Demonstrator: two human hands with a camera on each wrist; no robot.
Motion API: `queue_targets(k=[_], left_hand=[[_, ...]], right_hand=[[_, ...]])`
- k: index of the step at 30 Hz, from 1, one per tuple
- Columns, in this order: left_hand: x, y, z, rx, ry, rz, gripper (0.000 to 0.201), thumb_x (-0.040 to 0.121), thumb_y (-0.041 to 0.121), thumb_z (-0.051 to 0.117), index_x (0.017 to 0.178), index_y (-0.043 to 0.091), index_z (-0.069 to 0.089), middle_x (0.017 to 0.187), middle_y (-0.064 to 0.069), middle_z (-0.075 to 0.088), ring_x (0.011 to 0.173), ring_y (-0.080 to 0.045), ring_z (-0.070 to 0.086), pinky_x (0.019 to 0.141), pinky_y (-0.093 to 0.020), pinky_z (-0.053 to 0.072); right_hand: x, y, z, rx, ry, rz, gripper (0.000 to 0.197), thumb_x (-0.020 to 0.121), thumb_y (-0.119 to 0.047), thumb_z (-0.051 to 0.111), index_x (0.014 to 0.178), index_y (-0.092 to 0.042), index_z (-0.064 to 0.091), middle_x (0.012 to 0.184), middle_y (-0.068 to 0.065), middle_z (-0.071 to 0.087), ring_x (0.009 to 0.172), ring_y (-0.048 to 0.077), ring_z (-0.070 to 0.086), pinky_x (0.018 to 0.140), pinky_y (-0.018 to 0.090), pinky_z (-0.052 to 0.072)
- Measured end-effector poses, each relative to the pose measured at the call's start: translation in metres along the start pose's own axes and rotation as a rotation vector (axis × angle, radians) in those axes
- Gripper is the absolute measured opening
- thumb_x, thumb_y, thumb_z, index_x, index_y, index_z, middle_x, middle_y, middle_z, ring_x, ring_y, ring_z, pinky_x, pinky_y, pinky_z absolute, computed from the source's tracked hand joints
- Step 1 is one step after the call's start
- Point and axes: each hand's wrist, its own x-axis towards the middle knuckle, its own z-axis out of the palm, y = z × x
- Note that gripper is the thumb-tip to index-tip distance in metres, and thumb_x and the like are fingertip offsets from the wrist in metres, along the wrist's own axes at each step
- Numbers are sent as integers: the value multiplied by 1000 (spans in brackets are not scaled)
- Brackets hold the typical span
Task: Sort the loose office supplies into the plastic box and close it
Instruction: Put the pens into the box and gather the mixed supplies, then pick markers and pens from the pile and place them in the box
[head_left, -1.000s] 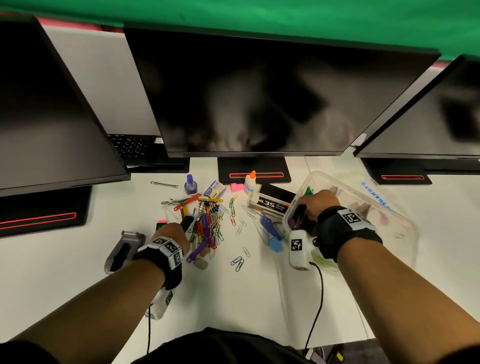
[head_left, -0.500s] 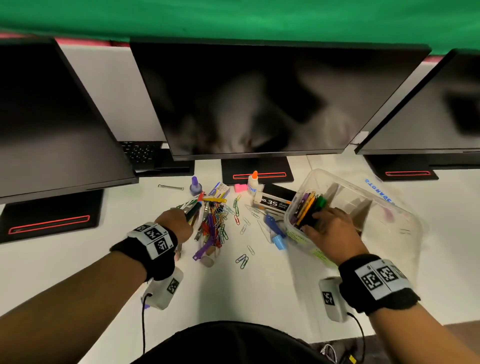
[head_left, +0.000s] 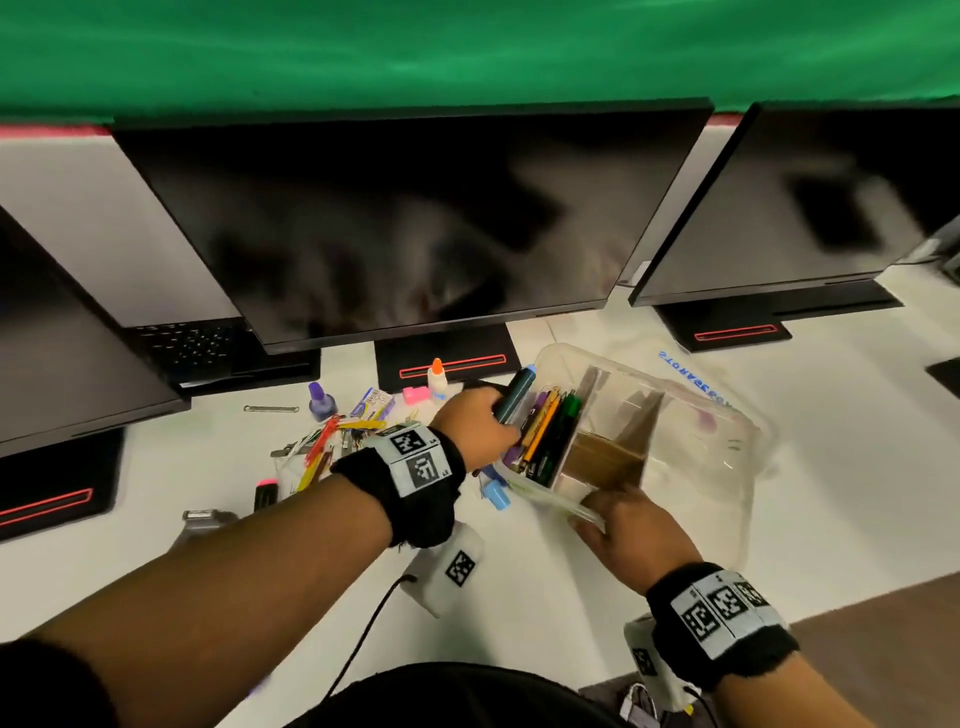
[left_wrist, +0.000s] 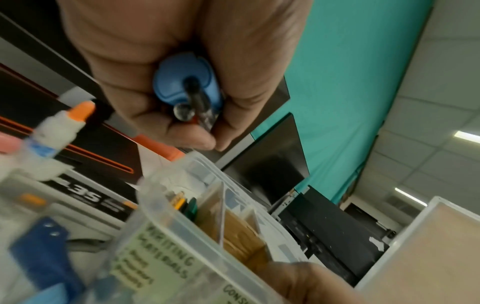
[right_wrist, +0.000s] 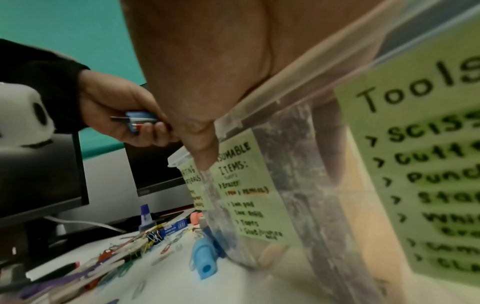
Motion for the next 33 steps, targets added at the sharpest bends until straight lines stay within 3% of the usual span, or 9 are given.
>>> queue_targets(k=[4,9,14,19,22,25,28,30,33], left_hand=[[20,20,32,55,23,20,31,84,17,60,115,9,56,104,-14,65,95,-33,64,80,-36,53],[38,22,59,155,10,11,52,90,23,58,135,8,38,134,-15,50,122,-32,50,102,-43,43],[35,11,57,124,-18,100,48,94,10,46,141,10,36,146,-11,39,135,-26,38,115,-37,31],[21,-8,23,-19,58,168,44,90,-4,40,125,18,56,131,-5,55,122,-20,53,103,-36,46],[13,-28,-4,-16,149,134,37,92,-3,42,118,16,59,124,-3,60,115,-17,57,93,-26,47],[7,-63,-29,3,164,78,31,93,0,43,113,15,62,114,1,62,105,-13,58,87,-20,45],[-5,-106,-52,3,112,11,31,91,-6,42,112,4,62,103,-2,61,90,-10,58,76,-3,42],[-14,-132,-63,24,86,-21,31,89,-9,42,111,0,62,105,-8,63,90,-15,60,73,-4,43],[-29,-170,-76,153,48,-115,33,88,-5,42,110,6,65,101,-2,63,95,-18,59,81,-21,42]], right_hand=[[2,2,-4,-19,-40,-3,35,95,-44,40,110,-21,62,102,6,65,101,22,56,81,32,45],[4,4,-5,-16,-40,-25,35,94,-44,40,105,-19,62,98,6,66,99,22,56,78,32,44],[5,4,-4,20,-23,-29,33,94,-42,42,101,-18,63,95,5,65,97,22,56,71,29,40],[9,4,-2,26,-18,-8,28,90,-42,45,94,-21,63,92,5,67,90,22,60,65,26,38],[9,-8,-7,49,-6,85,30,85,-46,52,90,-20,66,82,3,66,79,22,62,62,25,39],[9,-34,-21,-34,162,113,25,83,-43,55,84,-21,66,73,0,59,77,26,60,67,28,38],[17,-68,-30,-55,344,-8,16,76,-37,61,76,-22,68,75,3,68,76,29,64,71,35,48],[25,-88,-27,9,282,-124,17,79,-35,60,83,-21,70,81,4,71,79,27,64,72,33,51],[38,-119,-2,97,67,-299,21,85,-29,57,97,-15,68,95,6,69,93,25,62,80,30,47]])
